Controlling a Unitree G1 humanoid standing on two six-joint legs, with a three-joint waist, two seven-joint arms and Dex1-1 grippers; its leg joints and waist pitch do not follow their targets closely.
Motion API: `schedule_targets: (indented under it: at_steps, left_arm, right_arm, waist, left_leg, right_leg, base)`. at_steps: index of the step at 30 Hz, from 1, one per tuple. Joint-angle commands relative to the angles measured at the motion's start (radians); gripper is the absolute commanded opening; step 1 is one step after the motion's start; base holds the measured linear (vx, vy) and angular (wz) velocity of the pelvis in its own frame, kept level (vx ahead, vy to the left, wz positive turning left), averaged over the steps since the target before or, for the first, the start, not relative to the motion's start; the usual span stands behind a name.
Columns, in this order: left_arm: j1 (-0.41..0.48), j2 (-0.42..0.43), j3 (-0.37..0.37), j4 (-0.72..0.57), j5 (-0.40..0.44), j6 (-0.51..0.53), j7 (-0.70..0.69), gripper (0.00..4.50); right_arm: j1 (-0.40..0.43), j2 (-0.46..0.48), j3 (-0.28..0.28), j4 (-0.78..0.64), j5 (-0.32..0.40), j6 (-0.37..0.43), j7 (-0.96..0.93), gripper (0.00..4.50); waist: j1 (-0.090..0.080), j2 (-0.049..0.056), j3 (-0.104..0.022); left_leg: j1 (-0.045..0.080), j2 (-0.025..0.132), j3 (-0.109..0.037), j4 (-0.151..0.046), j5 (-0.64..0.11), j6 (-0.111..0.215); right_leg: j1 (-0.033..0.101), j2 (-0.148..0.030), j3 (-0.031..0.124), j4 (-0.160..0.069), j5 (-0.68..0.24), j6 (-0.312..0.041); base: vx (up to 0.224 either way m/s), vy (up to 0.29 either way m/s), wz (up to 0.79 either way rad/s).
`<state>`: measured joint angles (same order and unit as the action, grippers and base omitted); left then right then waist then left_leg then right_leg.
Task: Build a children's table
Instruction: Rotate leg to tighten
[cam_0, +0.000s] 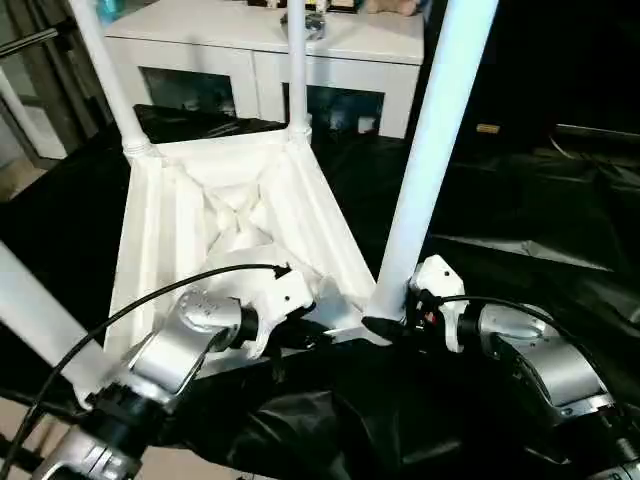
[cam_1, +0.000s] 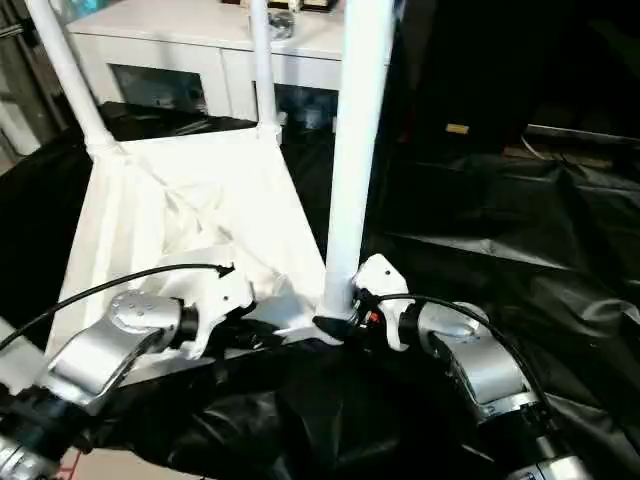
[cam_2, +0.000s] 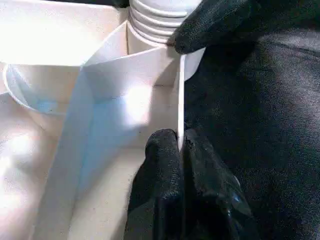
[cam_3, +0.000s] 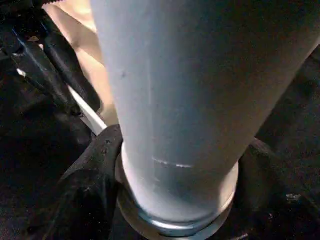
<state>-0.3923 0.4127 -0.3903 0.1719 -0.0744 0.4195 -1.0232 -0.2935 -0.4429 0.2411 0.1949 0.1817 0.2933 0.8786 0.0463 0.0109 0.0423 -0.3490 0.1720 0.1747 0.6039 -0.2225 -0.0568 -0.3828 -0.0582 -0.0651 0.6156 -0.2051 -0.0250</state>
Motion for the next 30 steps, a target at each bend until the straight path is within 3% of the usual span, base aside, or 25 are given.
schedule_targets:
  at_steps: [1, 11, 16, 20, 23, 27, 30]
  left_arm:
    - [0.006, 0.004, 0.010, 0.050, 0.000, 0.023, 0.001, 0.00]
    - [-0.015, -0.037, 0.013, 0.090, 0.034, 0.028, 0.091, 0.00]
    - [-0.050, -0.146, 0.024, 0.125, 0.066, 0.054, 0.240, 0.00]
    - [-0.072, -0.202, 0.004, 0.151, 0.090, 0.047, 0.297, 0.00]
    - [-0.077, -0.236, -0.026, 0.148, 0.086, 0.021, 0.274, 0.00]
    - [-0.063, -0.216, -0.025, 0.130, 0.070, 0.009, 0.225, 0.00]
    - [-0.046, -0.181, -0.018, 0.107, 0.044, -0.019, 0.160, 0.00]
  right_arm:
    - [-0.009, 0.000, -0.016, 0.010, -0.015, -0.003, -0.008, 2.74]
    - [-0.018, 0.068, -0.056, 0.086, -0.042, -0.008, -0.166, 2.74]
    - [-0.020, 0.239, -0.116, 0.168, -0.039, 0.048, -0.429, 2.74]
    - [-0.045, 0.303, -0.075, 0.227, -0.089, 0.022, -0.504, 2.74]
    - [-0.068, 0.350, -0.082, 0.246, -0.044, 0.026, -0.460, 3.42]
    - [-0.064, 0.336, -0.086, 0.217, -0.035, 0.026, -0.417, 3.54]
    - [-0.057, 0.305, -0.088, 0.188, -0.025, 0.031, -0.366, 3.91]
  waist:
    - [0.008, -0.011, -0.042]
    - [0.003, -0.012, -0.039]
    - [0.002, -0.007, -0.039]
    - [0.000, -0.005, -0.040]
    - [0.002, -0.005, -0.041]
    - [0.003, -0.006, -0.041]
    - [0.005, -0.006, -0.044]
  left_leg:
    - [-0.004, 0.060, -0.024, -0.078, -0.148, 0.052]
    - [-0.002, 0.058, -0.025, -0.082, -0.176, 0.032]
    - [-0.001, 0.057, -0.027, -0.086, -0.176, 0.015]
    - [0.001, 0.057, -0.028, -0.088, -0.203, 0.003]
    - [-0.002, 0.059, -0.029, -0.090, -0.199, 0.011]
    - [-0.004, 0.060, -0.028, -0.090, -0.194, 0.021]
    - [-0.008, 0.060, -0.028, -0.089, -0.172, 0.029]
  right_leg:
    - [0.038, -0.094, 0.058, -0.090, -0.298, -0.182]
    - [0.034, -0.094, 0.058, -0.098, -0.366, -0.163]
    - [0.032, -0.095, 0.058, -0.101, -0.372, -0.156]
    - [0.031, -0.095, 0.058, -0.103, -0.382, -0.149]
    - [0.033, -0.097, 0.060, -0.102, -0.358, -0.147]
    - [0.034, -0.099, 0.061, -0.101, -0.344, -0.146]
    - [0.038, -0.098, 0.061, -0.096, -0.307, -0.150]
  base:
    - [0.000, 0.000, 0.00]
    - [0.000, 0.000, 0.00]
    - [0.000, 0.000, 0.00]
    - [0.000, 0.000, 0.00]
    - [0.000, 0.000, 0.00]
    - [0.000, 0.000, 0.00]
    - [0.000, 0.000, 0.00]
